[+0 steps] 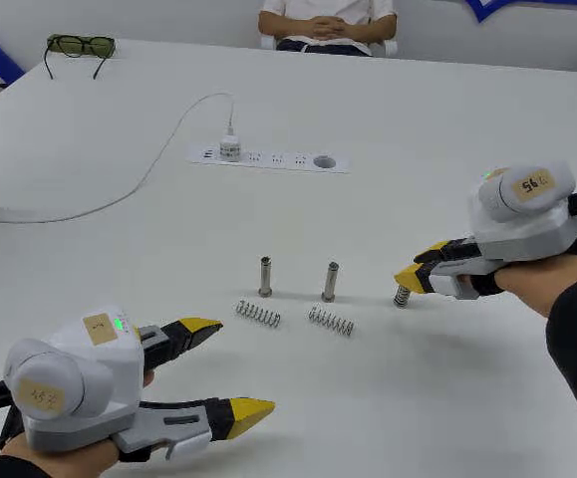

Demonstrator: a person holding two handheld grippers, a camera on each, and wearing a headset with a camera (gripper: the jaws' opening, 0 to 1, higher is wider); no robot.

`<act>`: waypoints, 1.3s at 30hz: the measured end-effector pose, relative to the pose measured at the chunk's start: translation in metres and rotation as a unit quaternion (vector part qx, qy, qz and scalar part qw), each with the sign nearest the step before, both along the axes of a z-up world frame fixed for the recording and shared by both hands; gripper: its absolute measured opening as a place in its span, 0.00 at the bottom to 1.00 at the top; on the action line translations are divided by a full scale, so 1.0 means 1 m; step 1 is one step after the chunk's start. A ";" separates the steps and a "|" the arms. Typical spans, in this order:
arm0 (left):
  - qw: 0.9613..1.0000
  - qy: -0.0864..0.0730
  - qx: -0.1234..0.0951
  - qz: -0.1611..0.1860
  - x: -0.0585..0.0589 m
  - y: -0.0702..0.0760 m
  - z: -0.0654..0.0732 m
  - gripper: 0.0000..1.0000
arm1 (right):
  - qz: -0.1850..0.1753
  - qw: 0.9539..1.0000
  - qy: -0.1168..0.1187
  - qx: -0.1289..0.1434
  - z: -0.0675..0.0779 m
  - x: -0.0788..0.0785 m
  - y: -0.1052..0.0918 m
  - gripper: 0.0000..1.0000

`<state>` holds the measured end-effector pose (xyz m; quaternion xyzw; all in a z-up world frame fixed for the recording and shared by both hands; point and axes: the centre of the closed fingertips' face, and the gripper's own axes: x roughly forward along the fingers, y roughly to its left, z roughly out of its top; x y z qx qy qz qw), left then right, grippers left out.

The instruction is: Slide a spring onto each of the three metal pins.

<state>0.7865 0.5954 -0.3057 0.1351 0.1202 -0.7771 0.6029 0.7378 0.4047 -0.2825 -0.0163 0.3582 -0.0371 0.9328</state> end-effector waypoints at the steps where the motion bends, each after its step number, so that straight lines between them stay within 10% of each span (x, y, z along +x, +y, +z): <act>1: 1.000 0.000 0.000 0.000 0.000 0.000 0.000 0.64 | 0.004 1.000 -0.003 -0.003 0.002 0.001 0.001 0.24; 14: 1.000 0.000 0.000 -0.001 0.000 0.000 0.000 0.64 | 0.039 0.999 -0.004 -0.006 0.006 0.013 0.024 0.23; 39: 1.000 -0.002 0.005 -0.003 -0.002 0.001 -0.001 0.64 | 0.082 0.996 0.034 0.026 -0.043 0.018 0.066 0.18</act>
